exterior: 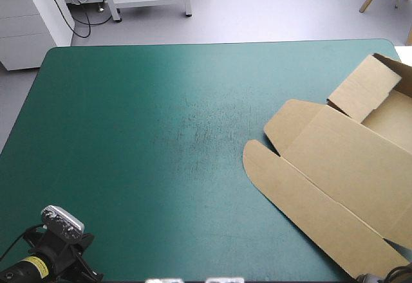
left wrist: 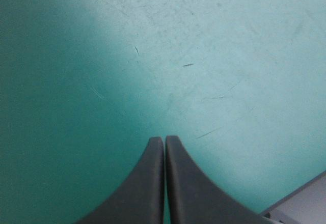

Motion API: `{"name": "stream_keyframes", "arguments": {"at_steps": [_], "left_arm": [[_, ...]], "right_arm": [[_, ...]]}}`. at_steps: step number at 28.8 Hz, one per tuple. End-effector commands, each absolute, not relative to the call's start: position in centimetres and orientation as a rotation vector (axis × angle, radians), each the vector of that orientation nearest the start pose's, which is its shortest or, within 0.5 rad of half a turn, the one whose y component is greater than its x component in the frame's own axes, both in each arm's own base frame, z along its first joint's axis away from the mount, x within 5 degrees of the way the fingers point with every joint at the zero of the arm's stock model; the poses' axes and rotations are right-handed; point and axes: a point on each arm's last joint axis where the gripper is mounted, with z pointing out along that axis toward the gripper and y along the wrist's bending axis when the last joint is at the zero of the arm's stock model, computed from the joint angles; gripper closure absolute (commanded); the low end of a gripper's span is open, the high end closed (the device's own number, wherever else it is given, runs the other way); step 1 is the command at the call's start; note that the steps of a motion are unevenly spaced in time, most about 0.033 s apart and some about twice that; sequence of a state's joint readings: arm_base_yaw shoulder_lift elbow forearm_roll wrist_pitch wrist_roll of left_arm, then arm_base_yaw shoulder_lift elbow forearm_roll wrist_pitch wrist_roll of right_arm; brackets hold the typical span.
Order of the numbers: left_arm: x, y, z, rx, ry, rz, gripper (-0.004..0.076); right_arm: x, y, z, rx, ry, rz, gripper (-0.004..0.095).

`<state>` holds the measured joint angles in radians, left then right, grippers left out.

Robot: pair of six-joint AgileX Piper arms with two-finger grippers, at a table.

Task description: Fold the box

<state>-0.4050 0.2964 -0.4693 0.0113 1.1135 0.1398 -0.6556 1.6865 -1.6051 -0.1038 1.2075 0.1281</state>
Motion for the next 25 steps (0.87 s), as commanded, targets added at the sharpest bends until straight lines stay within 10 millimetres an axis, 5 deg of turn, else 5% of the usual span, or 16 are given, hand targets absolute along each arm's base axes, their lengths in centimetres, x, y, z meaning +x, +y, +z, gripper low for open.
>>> {"name": "stream_keyframes", "arguments": {"at_steps": [1,11,19,25], "left_arm": [[3.9,-1.6,27.0,0.623,2.278,-0.126,0.0734],[3.9,-1.6,27.0,0.624,2.280,-0.126,0.0734],[3.9,-1.6,27.0,0.624,2.280,-0.126,0.0734],[3.9,-1.6,27.0,0.624,2.280,-0.126,0.0734]], "right_arm": [[25.6,-23.1,36.5,1.066,2.482,-0.296,0.0927],[25.6,-23.0,35.0,0.978,2.594,-0.293,0.0504],[24.9,-21.8,36.6,0.935,2.549,-0.245,0.0500],[24.1,-18.3,40.3,0.713,2.432,-0.030,0.0599]]}}
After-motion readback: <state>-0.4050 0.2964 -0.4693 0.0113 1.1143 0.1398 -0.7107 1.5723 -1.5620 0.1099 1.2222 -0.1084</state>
